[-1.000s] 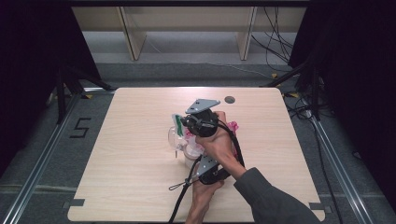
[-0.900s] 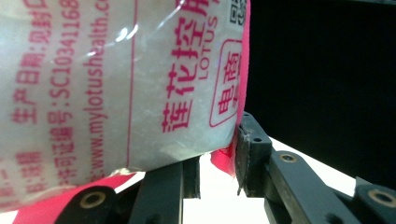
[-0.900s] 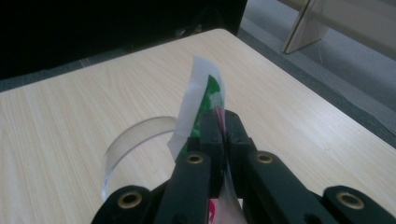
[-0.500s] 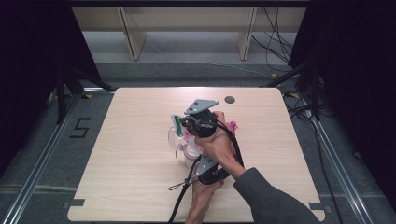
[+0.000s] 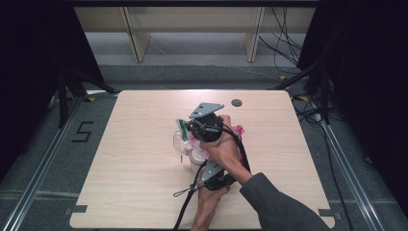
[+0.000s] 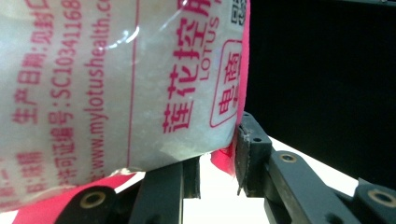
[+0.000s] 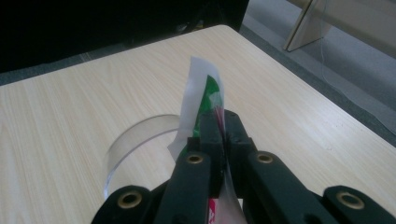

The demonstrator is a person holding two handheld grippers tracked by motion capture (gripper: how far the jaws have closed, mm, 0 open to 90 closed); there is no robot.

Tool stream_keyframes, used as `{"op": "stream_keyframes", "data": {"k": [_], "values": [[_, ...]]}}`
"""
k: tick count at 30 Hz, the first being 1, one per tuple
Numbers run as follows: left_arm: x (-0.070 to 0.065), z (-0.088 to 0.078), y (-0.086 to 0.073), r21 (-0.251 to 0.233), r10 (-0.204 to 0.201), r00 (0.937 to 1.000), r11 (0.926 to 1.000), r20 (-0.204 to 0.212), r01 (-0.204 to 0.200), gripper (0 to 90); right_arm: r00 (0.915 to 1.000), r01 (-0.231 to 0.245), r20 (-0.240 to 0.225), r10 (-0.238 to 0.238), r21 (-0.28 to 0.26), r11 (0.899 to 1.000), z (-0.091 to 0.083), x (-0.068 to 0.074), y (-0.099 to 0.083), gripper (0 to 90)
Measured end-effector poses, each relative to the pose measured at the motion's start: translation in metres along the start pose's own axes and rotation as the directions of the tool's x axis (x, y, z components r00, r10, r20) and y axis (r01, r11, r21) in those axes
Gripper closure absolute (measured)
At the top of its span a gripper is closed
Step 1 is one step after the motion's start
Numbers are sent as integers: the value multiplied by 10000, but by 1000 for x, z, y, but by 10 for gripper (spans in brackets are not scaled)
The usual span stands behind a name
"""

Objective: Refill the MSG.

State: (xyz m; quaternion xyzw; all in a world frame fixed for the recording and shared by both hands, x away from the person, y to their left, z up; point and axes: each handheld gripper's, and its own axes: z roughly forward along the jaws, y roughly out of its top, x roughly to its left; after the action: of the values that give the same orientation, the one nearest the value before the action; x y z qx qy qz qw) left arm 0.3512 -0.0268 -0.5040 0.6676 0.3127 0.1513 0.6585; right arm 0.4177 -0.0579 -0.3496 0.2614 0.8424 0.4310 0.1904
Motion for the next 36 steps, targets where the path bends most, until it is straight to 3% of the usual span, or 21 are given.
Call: {"op": "stream_keyframes", "data": {"k": [3,6,9,10,12,14,15,19,22,27,29,32,36], "values": [[-1,1,-1,22,-20,10000,10000,24,20,732,9996,268,-46,-267,71,9996,0,-1,-1,897],[-1,1,0,-13,-39,10000,10000,10,39,733,9999,118,-27,-118,50,9999,0,-1,-1,898],[0,1,-1,23,-27,10000,10000,31,27,733,9995,306,-59,-306,43,9995,0,-2,-1,898],[0,1,-1,26,-65,10000,10000,37,65,733,9999,141,12,-141,47,9999,1,0,-1,897],[-1,1,-1,25,-95,9999,10000,-46,95,733,9992,401,-64,-400,170,9990,2,-1,-2,897],[-1,0,-1,27,-31,10000,10000,-5,31,733,9999,101,26,-102,21,9999,1,1,-2,898],[0,0,0,29,-21,10000,10000,-2,21,734,9996,282,-41,-282,25,9996,0,-1,-1,898],[-1,1,-1,22,-63,10000,10000,65,63,733,9999,143,4,-143,34,9999,0,1,-2,897],[-1,1,-1,16,-70,10000,10000,-24,70,733,9993,354,86,-355,97,9993,2,1,-2,897],[-1,1,-1,16,-79,10000,10000,30,79,734,9999,133,44,-134,49,9999,1,1,-2,897],[-1,1,0,-8,-50,10000,10000,59,50,733,9992,372,111,-373,96,9993,2,2,-2,898],[0,1,0,13,-7,10000,10000,30,7,734,9999,105,-12,-105,4,9999,1,1,-1,898],[-1,1,0,-20,-28,10000,10000,32,28,733,9998,213,-5,-213,176,9996,1,1,-1,898]]}}
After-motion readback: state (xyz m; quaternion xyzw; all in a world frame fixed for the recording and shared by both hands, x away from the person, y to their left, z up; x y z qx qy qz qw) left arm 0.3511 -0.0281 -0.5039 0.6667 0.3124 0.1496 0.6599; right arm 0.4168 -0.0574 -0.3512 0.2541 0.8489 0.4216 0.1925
